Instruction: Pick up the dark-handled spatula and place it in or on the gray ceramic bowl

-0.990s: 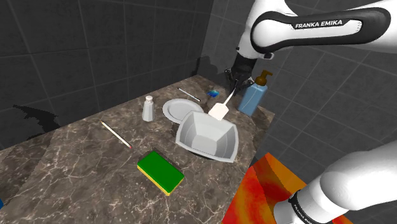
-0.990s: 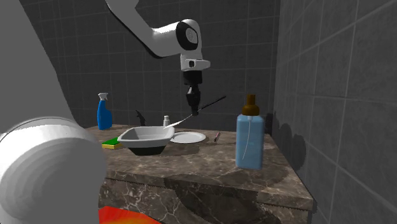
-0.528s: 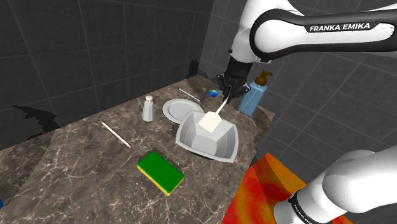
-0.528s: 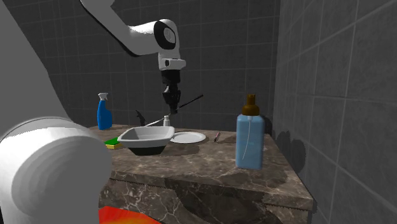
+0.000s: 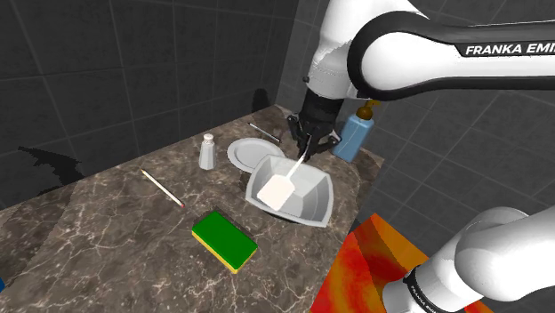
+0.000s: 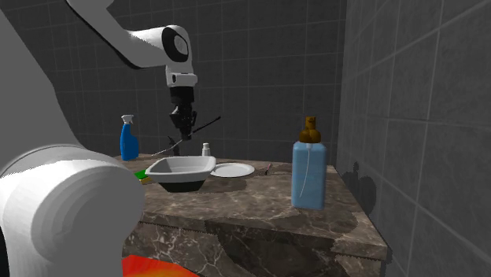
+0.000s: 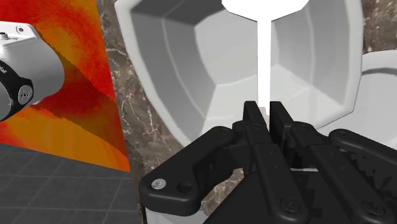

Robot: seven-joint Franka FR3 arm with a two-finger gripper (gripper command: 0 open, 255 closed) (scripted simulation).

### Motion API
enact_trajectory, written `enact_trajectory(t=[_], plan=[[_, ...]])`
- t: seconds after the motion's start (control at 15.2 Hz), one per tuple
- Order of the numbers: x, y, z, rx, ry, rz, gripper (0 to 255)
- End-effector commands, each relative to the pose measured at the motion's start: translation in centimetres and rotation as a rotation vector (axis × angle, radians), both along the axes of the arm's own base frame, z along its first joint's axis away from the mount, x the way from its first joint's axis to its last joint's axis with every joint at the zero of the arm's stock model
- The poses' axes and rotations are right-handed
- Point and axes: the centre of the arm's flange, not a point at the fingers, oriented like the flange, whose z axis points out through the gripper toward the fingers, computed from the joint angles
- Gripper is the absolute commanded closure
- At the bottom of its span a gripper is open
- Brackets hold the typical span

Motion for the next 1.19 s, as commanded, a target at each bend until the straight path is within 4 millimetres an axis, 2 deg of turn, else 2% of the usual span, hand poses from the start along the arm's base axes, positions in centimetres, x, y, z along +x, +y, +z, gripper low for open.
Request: enact_trajectory(t=[0.0,0.92,1.12], plan=[[-0.4,0.6,-0.7,0.0,0.0,-0.001,255],[-0.4,0.6,-8.0,0.0,0.0,-0.001,255],[-0.4,0.6,-8.0,0.0,0.0,-0.001,255]])
